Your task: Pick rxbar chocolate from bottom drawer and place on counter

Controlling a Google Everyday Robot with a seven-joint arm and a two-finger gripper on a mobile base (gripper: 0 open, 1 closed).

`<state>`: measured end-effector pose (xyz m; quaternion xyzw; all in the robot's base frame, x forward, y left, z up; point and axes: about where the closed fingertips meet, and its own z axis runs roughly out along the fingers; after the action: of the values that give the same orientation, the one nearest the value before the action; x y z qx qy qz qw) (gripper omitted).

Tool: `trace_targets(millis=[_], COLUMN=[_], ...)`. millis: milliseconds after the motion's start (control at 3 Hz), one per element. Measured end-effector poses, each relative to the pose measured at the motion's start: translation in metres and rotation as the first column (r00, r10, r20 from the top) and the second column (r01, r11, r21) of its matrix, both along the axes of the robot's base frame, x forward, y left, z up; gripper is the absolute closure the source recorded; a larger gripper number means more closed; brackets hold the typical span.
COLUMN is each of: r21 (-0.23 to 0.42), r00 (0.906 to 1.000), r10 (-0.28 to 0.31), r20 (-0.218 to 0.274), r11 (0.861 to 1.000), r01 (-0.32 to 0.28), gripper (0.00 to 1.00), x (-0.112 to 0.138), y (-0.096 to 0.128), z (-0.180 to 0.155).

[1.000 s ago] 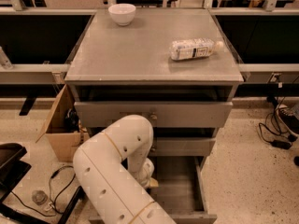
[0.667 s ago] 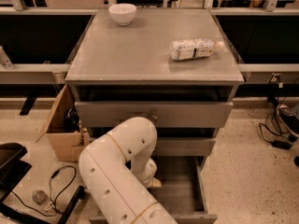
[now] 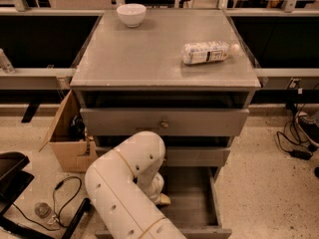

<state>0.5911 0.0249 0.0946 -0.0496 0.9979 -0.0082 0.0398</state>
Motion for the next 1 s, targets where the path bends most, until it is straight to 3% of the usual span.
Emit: trace_targets(millis=[333, 667, 1000], r21=[-0.025, -0.025, -0.025], r00=[0.9992, 0.9992, 0.9992], r10=[0.032, 0.032, 0.032], r20=[-0.022, -0.022, -0.022], r11=[0.999, 0.999, 0.999], r01=[-0.033, -0.033, -0.033], gripper=[0.18, 0.49, 0.74], x=[-0.0055, -0.0055, -0.0055], y=[0.0075, 0.0075, 0.0075], z=[-0.0057, -0.0056, -0.0057])
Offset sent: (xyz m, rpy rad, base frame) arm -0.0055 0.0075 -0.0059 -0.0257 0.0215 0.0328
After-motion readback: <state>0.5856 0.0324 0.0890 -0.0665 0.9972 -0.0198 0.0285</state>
